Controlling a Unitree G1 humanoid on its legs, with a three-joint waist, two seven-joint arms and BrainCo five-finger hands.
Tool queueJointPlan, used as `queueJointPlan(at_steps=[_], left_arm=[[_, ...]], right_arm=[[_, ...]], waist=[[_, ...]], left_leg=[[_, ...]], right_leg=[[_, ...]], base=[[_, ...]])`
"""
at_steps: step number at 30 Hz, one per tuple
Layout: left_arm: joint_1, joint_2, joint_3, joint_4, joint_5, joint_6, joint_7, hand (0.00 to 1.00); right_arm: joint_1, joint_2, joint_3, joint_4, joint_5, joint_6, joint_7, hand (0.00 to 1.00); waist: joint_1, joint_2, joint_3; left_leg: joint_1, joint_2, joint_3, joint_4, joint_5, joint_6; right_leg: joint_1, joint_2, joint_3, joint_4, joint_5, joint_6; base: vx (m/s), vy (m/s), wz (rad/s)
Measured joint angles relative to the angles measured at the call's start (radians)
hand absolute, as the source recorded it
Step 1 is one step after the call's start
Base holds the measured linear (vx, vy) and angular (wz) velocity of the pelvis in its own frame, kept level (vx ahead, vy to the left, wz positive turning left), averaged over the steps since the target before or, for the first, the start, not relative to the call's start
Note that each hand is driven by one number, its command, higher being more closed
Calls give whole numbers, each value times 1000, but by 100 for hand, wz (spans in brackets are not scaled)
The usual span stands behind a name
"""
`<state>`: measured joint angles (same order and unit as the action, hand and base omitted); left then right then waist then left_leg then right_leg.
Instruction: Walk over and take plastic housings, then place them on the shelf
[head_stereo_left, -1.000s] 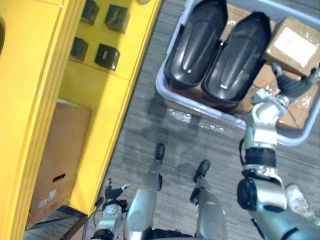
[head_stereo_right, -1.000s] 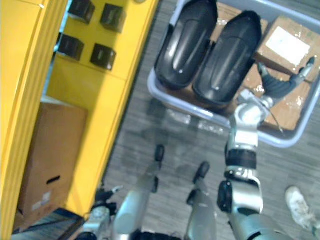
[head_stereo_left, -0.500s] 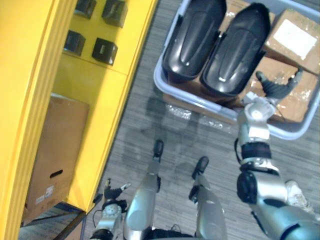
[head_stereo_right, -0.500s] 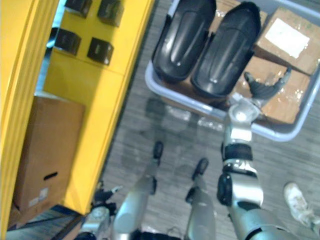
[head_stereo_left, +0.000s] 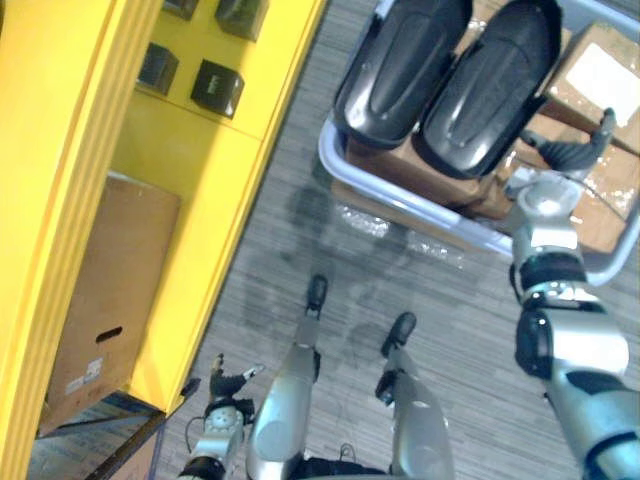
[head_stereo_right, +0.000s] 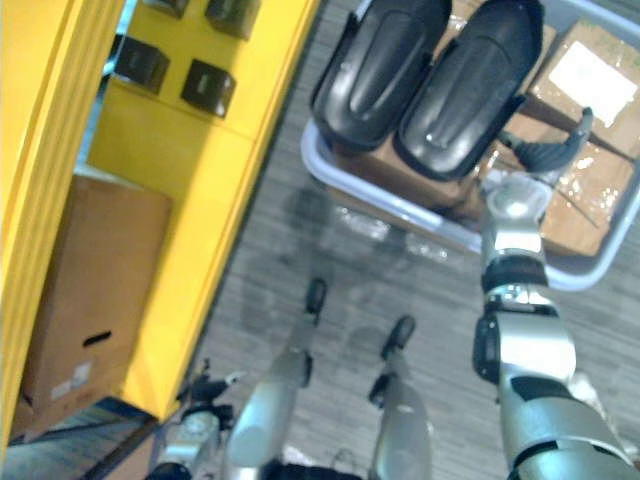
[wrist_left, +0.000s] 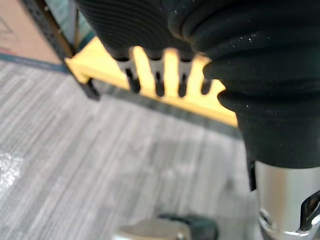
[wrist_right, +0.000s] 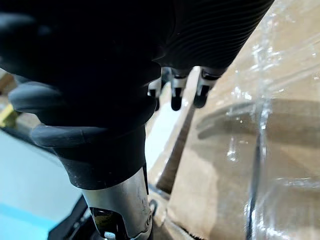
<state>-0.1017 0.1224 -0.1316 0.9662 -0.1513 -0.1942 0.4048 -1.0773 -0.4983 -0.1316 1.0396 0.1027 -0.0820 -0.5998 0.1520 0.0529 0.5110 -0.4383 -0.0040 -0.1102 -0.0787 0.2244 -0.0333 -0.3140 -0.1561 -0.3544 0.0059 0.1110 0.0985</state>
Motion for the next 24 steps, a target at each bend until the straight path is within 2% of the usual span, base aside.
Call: queueJointPlan(at_steps=[8,11,13,16,18,21,24], left_arm=[[-19,0,-3,24,-5,-1,0,0],[-26,0,-4,26,-7,-1,0,0],[-27,0,-3,26,-8,-1,1,0],[-27,-2,2,26,-10,0,5,0],[-27,-3,6,24,-29,1,7,0],[-27,-6,19,18,-32,1,14,0],[-27,-10,43,14,-31,1,16,0]], right_arm=[[-2,1,7,-13,0,1,8,0],[14,23,-2,-102,-2,4,-11,0],[29,53,-26,-188,-13,5,-33,0],[90,126,-76,-408,-49,8,-78,0],[149,206,-102,-575,-103,15,-114,0],[196,290,-121,-690,-181,21,-154,0],[211,312,-124,-713,-226,21,-177,0]], waist=[[0,0,0],[-1,0,0],[-2,0,0],[-5,0,0],[-10,0,0],[-19,-2,1],[-29,-8,5]], left_leg=[[0,3,1,0,2,-2],[1,4,7,0,2,-2],[2,6,11,0,2,-2],[4,9,16,0,2,-3],[7,10,23,0,1,-3],[14,10,38,0,-2,-4],[15,11,40,-1,-3,-5]], right_leg=[[0,2,0,0,0,0],[-1,2,3,-2,0,-1],[-1,3,5,-3,1,-1],[-2,6,9,-5,1,-1],[-2,6,16,-6,1,-2],[-2,4,28,-6,1,-2],[-3,4,29,-5,0,-2]], base=[[0,0,0],[11,-13,-3],[19,-23,-6],[20,-23,-5],[14,-14,-8],[7,-12,-12],[-7,-13,-5]])
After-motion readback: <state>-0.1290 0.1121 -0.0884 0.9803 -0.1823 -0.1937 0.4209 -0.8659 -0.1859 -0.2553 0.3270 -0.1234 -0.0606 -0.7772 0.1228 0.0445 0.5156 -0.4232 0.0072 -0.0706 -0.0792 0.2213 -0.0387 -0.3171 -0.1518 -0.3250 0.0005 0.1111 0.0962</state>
